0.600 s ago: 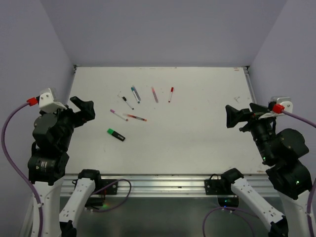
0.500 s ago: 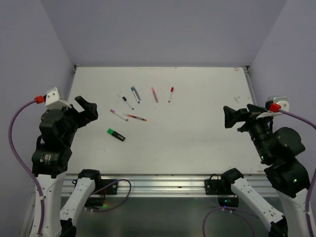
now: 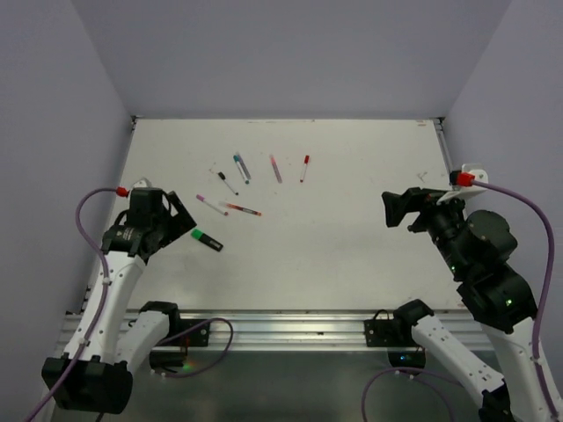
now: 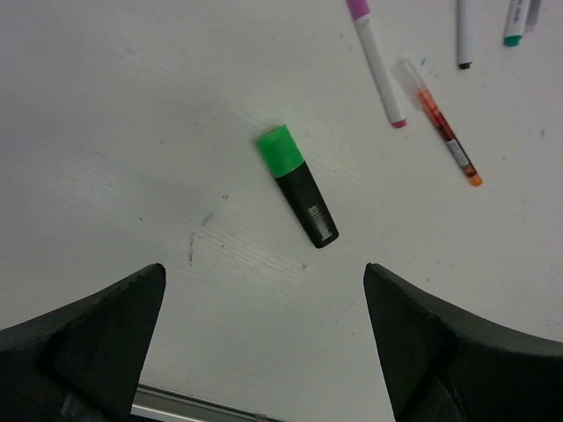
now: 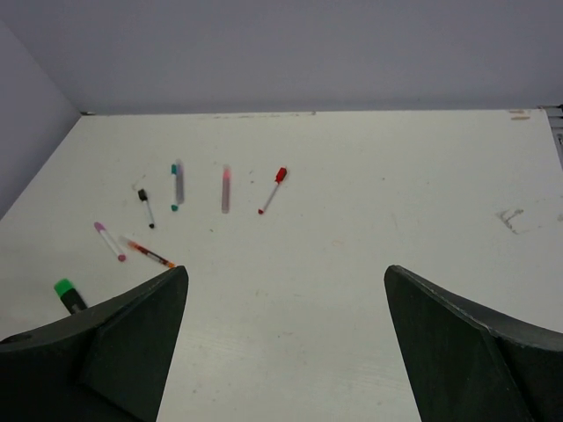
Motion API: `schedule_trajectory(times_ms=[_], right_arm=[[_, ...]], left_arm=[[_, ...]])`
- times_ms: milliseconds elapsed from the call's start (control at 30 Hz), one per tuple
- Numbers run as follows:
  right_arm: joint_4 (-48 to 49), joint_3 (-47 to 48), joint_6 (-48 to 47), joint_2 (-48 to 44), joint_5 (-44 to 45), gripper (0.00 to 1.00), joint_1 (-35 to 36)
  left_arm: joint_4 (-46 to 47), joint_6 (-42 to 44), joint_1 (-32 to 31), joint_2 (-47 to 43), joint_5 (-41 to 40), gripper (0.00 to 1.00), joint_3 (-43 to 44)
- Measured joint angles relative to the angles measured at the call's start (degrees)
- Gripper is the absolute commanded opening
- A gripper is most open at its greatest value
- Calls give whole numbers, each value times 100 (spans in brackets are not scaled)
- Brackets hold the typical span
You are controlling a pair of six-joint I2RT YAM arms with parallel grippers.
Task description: Open the pen caps
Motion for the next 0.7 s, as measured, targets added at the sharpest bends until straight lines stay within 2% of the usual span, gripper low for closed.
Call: schedule_trajectory(times_ms=[167, 267, 500, 600, 700], right_arm=[[-26, -118, 68, 205, -105, 99, 0], [-57, -208, 114, 302, -181, 99, 0], [-59, -291, 155, 407, -286, 99, 0], [-59, -295, 151, 402, -284, 99, 0], [-59, -297, 142, 378, -282, 99, 0]], left_arm=[[382, -341, -55, 667, -17, 93, -590], [656, -669, -317, 1185, -157, 91, -748], [1091, -1576, -1582, 2769, -697, 84, -649], [1073, -1906, -1757, 3348, -859, 81, -404], [1080, -2162, -1810, 3552, -979, 80, -258]])
